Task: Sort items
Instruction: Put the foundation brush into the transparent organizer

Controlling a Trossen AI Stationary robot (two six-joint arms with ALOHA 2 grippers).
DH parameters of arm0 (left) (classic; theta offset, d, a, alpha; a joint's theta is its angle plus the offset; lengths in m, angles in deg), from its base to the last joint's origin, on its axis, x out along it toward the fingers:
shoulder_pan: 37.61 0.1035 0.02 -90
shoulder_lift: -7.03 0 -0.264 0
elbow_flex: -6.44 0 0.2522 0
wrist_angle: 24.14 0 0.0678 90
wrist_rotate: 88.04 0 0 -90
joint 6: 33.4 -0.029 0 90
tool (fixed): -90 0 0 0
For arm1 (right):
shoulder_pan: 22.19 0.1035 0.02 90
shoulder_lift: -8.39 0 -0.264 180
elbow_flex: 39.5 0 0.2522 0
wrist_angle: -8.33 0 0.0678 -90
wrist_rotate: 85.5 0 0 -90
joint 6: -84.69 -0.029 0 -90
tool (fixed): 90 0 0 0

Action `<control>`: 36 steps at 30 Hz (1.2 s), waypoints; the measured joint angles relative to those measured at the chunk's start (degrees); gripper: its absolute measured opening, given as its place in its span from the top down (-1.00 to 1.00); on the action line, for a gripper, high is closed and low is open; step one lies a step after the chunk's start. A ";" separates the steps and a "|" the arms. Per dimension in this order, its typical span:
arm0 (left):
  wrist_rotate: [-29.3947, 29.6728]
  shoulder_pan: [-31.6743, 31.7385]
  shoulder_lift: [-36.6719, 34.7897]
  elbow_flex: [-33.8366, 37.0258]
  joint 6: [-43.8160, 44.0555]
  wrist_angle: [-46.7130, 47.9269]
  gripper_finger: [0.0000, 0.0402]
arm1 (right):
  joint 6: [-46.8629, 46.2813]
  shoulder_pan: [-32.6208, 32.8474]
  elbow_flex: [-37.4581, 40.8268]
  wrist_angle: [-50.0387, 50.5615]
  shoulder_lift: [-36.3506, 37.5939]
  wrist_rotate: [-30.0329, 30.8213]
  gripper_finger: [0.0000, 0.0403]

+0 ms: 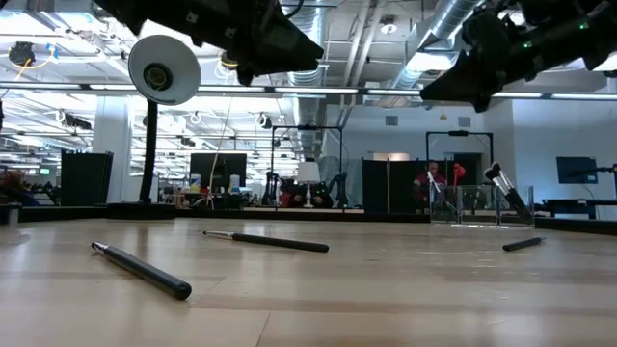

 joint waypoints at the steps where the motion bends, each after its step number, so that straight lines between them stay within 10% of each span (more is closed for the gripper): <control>1: 1.74 -1.04 0.00 -0.57 0.04 1.45 0.39 | 0.17 0.49 0.00 0.09 -0.24 -0.32 1.00; 15: 17.71 -13.27 0.00 -6.87 10.29 16.00 0.46 | 3.75 9.99 0.00 -4.40 -5.01 -0.75 1.00; 28: 19.01 -22.92 2.18 -7.04 13.93 15.96 0.62 | -6.53 24.48 -2.30 -15.76 -18.31 1.23 1.00; 36: 20.34 -27.48 4.13 -7.33 16.88 16.22 0.66 | -5.49 30.36 -17.03 -0.45 -27.93 9.42 1.00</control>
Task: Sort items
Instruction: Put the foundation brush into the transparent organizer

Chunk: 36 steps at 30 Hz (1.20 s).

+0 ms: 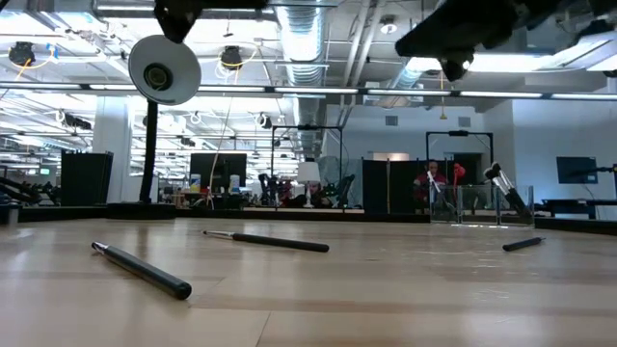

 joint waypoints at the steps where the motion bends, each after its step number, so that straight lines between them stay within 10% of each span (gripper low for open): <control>1: 0.12 -0.36 0.18 -0.03 0.85 -0.21 0.67 | 0.01 0.22 -1.59 2.55 -0.97 0.32 1.00; 11: 2.16 -0.71 5.25 -0.07 3.93 -0.28 0.74 | -9.03 4.27 -9.14 22.16 -3.17 0.89 1.00; 36: -8.86 6.19 9.28 -0.04 -2.63 11.88 0.72 | -21.34 9.38 -9.13 21.81 -6.60 0.65 1.00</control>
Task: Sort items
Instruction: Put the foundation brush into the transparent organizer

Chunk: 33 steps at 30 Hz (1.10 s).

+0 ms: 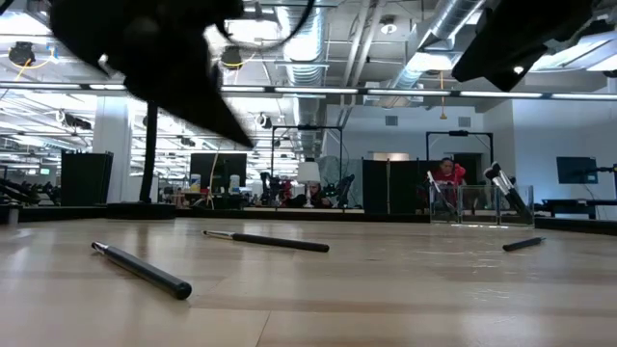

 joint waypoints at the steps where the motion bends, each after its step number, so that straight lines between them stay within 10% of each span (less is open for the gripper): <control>1: -2.12 0.68 -0.20 0.00 0.10 2.63 0.71 | 0.10 -0.01 0.00 0.00 0.00 0.00 1.00; 21: -28.28 17.90 -5.12 -0.14 -17.29 18.25 0.48 | 3.37 2.72 0.00 -1.03 0.00 1.77 1.00; 33: -26.92 16.72 2.90 -12.75 -23.88 31.62 0.48 | 18.64 -4.45 -8.15 6.64 0.07 -4.41 1.00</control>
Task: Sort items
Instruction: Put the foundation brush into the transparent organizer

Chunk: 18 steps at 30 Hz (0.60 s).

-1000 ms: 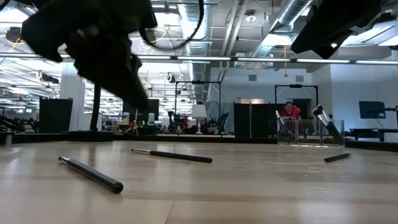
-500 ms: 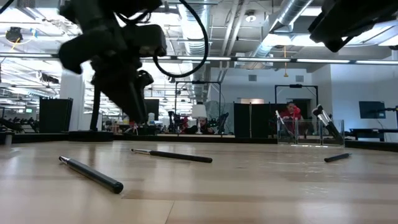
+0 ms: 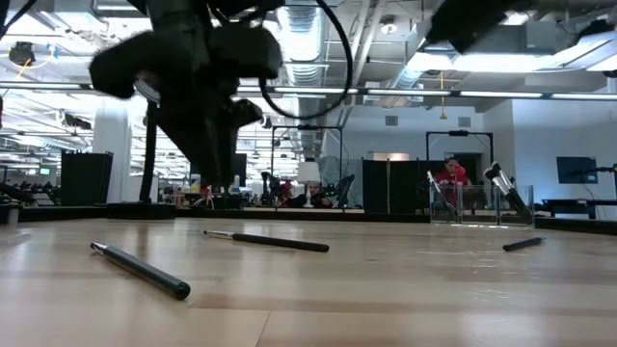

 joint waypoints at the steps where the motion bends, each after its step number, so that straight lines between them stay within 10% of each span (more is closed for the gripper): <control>1: -0.52 0.37 0.85 -0.10 -0.22 0.02 0.48 | 1.50 -0.34 -1.61 1.75 0.00 -0.02 1.00; 18: -3.44 4.15 5.29 -1.80 -1.81 0.68 0.48 | 7.28 -0.96 -5.82 6.91 -0.04 0.13 1.00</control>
